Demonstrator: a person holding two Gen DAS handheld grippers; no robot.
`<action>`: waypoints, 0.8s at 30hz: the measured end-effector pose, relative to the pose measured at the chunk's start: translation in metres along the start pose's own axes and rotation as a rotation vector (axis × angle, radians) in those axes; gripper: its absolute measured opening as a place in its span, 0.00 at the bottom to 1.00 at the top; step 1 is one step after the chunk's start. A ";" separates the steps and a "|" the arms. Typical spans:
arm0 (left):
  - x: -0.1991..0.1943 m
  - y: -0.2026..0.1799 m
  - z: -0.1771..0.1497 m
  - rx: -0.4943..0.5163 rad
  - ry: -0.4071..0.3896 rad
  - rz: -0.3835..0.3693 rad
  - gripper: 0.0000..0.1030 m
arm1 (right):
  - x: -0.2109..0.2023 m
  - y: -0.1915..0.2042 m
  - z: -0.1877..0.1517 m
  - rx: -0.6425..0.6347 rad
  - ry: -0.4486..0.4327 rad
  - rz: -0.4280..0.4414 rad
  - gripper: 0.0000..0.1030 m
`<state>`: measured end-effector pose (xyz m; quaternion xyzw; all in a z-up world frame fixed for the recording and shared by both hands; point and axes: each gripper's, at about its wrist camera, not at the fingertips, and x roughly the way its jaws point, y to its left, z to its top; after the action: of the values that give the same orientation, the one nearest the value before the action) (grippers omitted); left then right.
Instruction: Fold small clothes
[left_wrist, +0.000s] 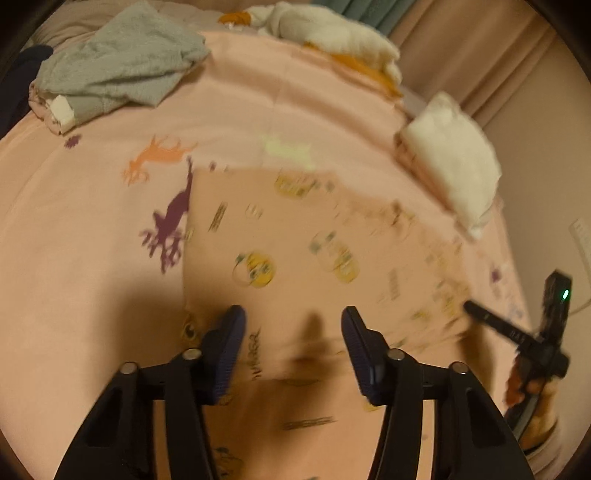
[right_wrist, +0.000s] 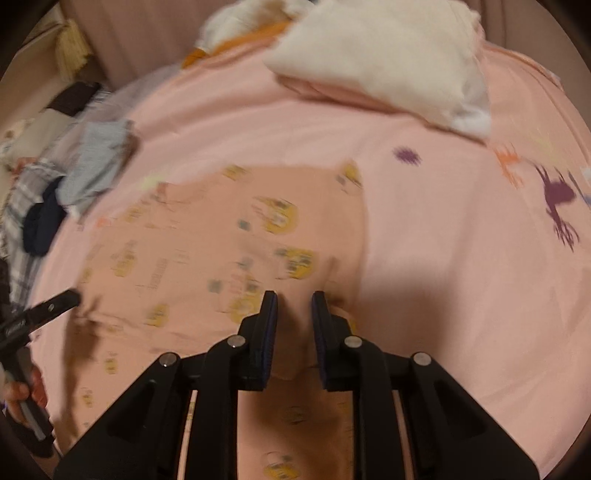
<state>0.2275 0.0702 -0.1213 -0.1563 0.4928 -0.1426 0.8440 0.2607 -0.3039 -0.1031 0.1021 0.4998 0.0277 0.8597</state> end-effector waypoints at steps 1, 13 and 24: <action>0.005 0.004 -0.003 -0.001 0.020 0.003 0.50 | 0.004 -0.005 0.000 0.014 0.008 0.000 0.15; -0.051 0.015 -0.028 -0.062 0.012 -0.067 0.63 | -0.051 -0.015 -0.037 0.073 -0.032 0.138 0.47; -0.065 0.036 -0.102 -0.165 0.106 -0.241 0.63 | -0.069 -0.050 -0.131 0.162 0.060 0.225 0.50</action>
<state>0.1101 0.1158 -0.1324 -0.2754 0.5246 -0.2096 0.7778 0.1108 -0.3433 -0.1174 0.2258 0.5112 0.0863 0.8248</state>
